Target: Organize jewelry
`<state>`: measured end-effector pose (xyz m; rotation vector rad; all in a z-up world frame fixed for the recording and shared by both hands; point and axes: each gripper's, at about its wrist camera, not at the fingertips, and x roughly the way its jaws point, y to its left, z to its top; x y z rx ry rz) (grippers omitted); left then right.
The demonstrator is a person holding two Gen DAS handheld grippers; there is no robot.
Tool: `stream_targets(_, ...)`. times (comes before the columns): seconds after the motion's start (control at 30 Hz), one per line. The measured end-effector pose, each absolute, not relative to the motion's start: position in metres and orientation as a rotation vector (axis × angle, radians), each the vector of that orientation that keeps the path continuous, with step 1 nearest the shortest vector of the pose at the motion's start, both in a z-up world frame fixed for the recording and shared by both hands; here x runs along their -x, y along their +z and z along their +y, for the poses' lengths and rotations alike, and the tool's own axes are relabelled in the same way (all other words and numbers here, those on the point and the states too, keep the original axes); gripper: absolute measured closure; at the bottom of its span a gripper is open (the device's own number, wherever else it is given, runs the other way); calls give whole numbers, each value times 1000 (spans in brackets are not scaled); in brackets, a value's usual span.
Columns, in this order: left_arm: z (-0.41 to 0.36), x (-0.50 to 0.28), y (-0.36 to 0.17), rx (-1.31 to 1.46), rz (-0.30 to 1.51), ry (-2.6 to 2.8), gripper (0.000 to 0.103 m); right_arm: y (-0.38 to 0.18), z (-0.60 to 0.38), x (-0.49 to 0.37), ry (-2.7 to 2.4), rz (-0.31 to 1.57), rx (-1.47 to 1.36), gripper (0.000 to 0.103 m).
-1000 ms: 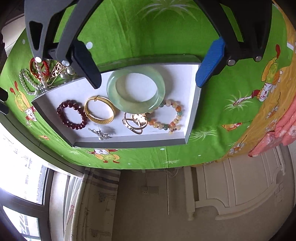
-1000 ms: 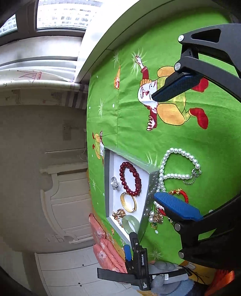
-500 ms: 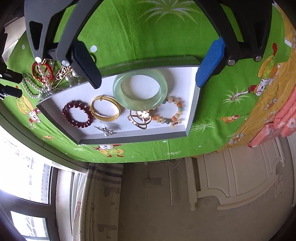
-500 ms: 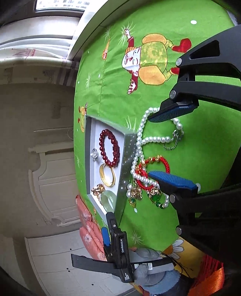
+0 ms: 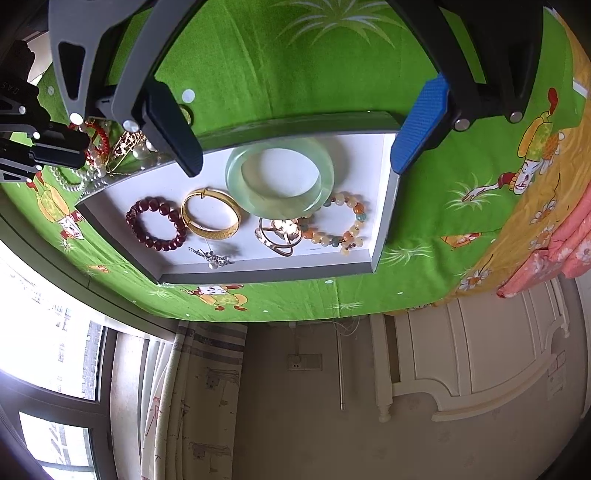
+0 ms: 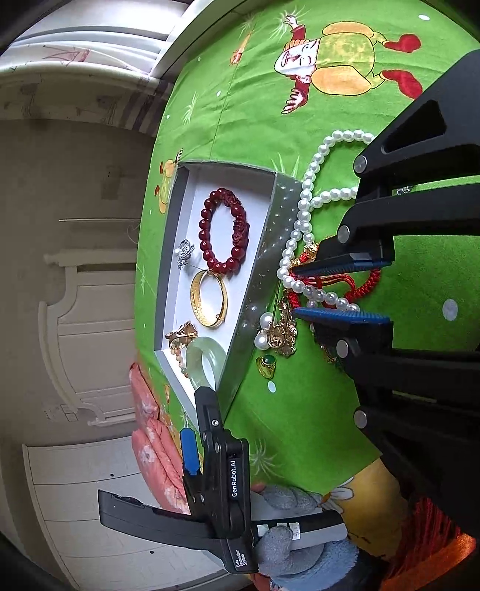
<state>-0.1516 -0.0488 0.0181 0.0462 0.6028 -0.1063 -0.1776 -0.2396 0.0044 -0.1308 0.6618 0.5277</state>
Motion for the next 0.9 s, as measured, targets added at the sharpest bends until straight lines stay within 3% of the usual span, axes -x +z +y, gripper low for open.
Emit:
stream_targets(0.23, -49, 152, 18, -45, 599, -105, 3, -5, -233, 164, 517, 717, 120, 86)
stream_targets(0.3, -49, 153, 18, -45, 595, -104, 3, -5, -234, 166, 511, 704, 119, 94)
stream_targets(0.9, -115, 196, 15, -128, 574, -302, 3, 78, -314, 202, 486, 400, -102, 94)
